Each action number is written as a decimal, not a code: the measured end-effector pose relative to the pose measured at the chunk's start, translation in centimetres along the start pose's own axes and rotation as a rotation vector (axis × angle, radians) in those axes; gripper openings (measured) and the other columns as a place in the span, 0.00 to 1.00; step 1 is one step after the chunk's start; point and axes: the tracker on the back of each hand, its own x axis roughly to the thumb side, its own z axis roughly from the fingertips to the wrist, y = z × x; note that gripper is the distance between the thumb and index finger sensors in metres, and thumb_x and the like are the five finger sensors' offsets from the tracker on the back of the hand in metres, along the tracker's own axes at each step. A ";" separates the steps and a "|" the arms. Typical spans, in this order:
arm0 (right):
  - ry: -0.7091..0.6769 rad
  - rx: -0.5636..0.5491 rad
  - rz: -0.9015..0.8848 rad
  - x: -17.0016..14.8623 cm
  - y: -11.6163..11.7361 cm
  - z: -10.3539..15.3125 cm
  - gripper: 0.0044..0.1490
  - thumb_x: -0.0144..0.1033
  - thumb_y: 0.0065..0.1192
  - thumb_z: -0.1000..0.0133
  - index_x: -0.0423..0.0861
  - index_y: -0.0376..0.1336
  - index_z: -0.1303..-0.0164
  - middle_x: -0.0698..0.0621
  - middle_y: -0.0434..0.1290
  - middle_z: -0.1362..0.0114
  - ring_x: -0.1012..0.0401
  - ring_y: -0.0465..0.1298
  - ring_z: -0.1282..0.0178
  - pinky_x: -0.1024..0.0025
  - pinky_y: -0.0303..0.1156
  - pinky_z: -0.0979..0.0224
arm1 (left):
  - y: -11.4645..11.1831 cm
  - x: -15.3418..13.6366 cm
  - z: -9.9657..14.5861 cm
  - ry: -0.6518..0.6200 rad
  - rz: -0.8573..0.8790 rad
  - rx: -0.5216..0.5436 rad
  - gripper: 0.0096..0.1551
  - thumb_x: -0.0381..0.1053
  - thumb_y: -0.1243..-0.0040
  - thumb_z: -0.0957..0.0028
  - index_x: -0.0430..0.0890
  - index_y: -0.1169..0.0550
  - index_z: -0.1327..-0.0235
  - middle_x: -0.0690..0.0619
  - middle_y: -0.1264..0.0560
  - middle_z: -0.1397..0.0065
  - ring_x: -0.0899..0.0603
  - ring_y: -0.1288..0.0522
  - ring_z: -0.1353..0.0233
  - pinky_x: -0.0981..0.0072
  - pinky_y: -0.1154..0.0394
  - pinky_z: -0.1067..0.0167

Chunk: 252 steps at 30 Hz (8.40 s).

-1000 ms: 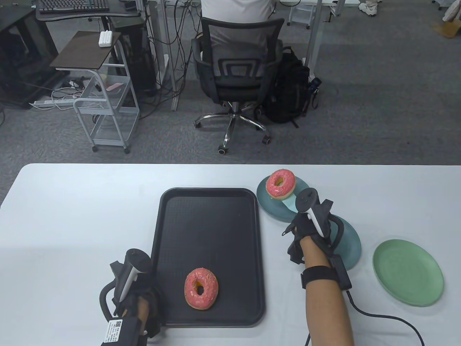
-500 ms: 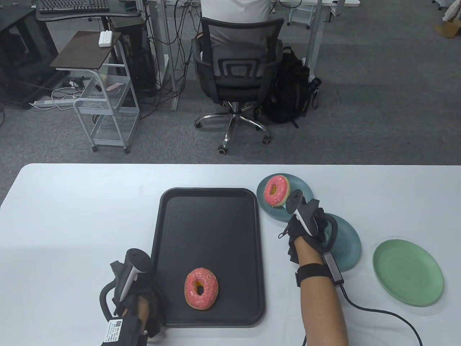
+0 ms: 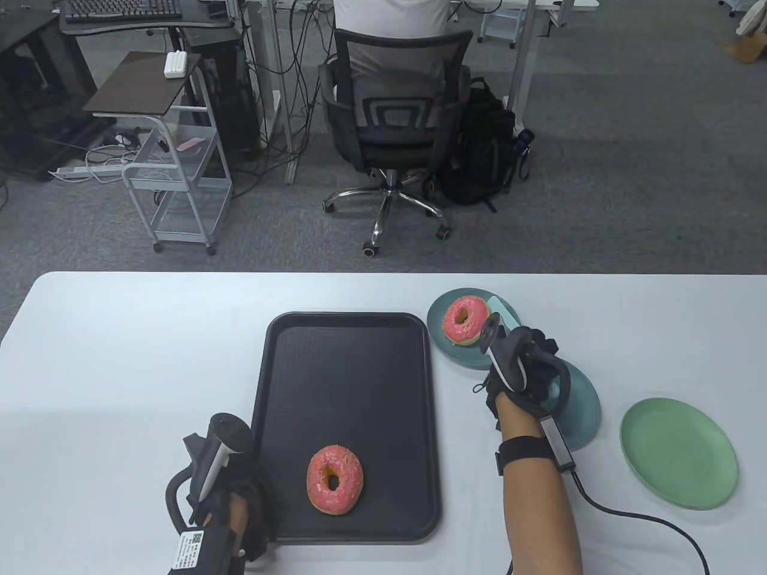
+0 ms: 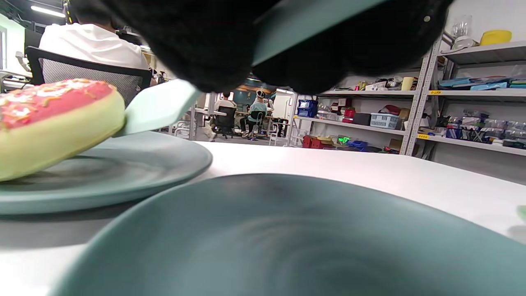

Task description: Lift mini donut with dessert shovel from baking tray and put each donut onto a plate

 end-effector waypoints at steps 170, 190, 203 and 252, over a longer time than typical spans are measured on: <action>-0.248 0.301 -0.446 -18.2 2.9 4.2 0.39 0.42 0.74 0.51 0.35 0.64 0.34 0.38 0.79 0.45 0.47 0.81 0.60 0.55 0.82 0.60 | -0.3 -1.6 -0.5 -0.023 0.111 -0.088 0.35 0.59 0.42 0.54 0.59 0.38 0.32 0.60 0.30 0.43 0.53 0.20 0.56 0.62 0.20 0.55; -0.156 0.188 -0.261 -16.9 3.3 4.4 0.40 0.40 0.77 0.54 0.39 0.64 0.34 0.39 0.79 0.44 0.48 0.81 0.59 0.56 0.82 0.59 | -0.3 -1.6 -0.5 -0.021 0.109 -0.088 0.35 0.59 0.42 0.54 0.59 0.38 0.32 0.60 0.30 0.43 0.53 0.20 0.56 0.62 0.20 0.56; 0.042 0.099 -0.191 -19.2 2.8 3.9 0.40 0.41 0.77 0.53 0.40 0.63 0.33 0.40 0.79 0.44 0.49 0.81 0.59 0.57 0.82 0.59 | -0.2 -1.6 -0.5 -0.021 0.110 -0.089 0.35 0.59 0.42 0.54 0.59 0.38 0.32 0.60 0.30 0.43 0.53 0.20 0.56 0.61 0.20 0.55; 0.382 0.177 -0.159 -27.8 7.6 1.1 0.38 0.45 0.70 0.49 0.39 0.65 0.32 0.41 0.79 0.38 0.46 0.80 0.47 0.50 0.77 0.46 | -0.2 -1.6 -0.5 -0.019 0.109 -0.088 0.35 0.59 0.42 0.54 0.59 0.39 0.32 0.60 0.30 0.44 0.54 0.20 0.56 0.62 0.20 0.56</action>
